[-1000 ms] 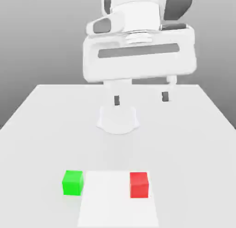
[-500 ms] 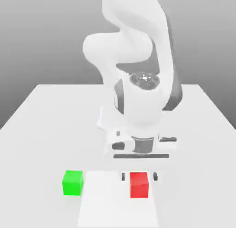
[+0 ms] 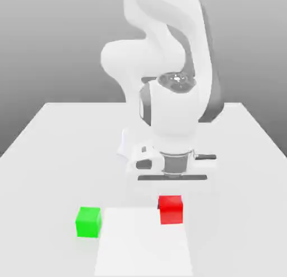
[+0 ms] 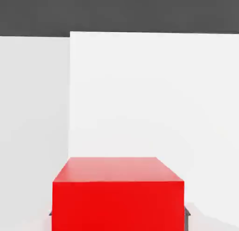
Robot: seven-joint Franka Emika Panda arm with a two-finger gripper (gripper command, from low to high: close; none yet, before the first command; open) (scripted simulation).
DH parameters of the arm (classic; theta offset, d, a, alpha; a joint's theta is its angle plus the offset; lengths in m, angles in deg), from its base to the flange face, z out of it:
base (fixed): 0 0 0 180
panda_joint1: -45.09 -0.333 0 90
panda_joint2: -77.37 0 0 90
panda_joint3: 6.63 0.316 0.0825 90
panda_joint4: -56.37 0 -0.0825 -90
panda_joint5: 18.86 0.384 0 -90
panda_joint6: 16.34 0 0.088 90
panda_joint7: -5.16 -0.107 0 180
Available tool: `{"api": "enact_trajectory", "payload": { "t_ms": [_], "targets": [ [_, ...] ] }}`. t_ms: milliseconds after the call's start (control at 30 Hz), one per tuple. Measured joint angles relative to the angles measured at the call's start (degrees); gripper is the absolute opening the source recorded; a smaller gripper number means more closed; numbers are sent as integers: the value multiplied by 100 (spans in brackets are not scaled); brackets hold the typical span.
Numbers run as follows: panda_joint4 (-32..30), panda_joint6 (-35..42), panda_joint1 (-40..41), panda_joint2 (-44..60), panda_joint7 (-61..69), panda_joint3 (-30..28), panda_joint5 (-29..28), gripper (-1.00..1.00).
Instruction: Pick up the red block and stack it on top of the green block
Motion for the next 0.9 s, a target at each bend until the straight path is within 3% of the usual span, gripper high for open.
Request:
{"api": "enact_trajectory", "payload": {
  "t_ms": [533, 900],
  "targets": [
    [-45, 528, 934, -646, 3080, -996, -231, -100],
    [7, 406, 1021, -371, 4463, -1456, 152, -100]
  ]
}}
